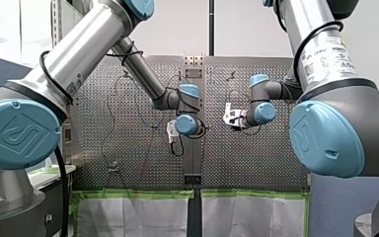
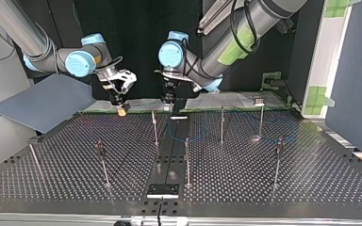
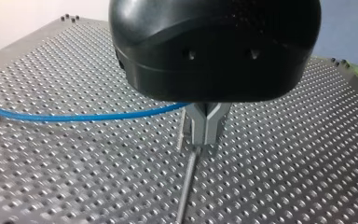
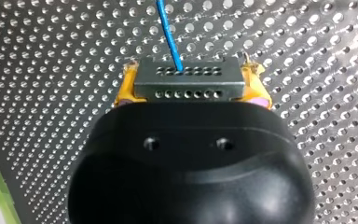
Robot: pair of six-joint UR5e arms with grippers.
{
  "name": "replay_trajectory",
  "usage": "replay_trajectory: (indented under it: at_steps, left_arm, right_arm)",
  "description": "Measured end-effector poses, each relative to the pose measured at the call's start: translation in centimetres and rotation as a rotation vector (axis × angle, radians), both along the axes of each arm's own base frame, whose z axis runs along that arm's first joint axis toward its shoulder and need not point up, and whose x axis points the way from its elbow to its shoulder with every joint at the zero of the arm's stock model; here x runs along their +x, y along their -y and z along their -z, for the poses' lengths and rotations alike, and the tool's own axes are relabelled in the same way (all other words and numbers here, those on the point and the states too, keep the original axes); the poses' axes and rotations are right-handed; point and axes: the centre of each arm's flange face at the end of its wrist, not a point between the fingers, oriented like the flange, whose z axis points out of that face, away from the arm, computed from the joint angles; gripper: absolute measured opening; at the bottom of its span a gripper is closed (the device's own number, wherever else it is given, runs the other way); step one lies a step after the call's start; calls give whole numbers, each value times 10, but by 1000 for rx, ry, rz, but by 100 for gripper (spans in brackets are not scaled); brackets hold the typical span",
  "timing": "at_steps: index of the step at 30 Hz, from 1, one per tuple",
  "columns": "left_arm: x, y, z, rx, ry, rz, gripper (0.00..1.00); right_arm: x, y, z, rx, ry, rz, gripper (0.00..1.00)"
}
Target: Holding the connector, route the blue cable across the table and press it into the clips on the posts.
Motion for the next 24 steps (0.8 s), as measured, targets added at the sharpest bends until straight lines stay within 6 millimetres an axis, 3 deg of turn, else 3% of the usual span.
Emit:
replay_trajectory:
  at_steps: [7, 24]
  left_arm:
    - [20, 2, 16, 5, -10, -12, 0]
    - [55, 0, 25, 3, -13, 5, 0]
  right_arm:
    - [-2, 11, 6, 8, 7, -5, 0]
    - [-7, 35, 8, 0, 19, 11, 0]
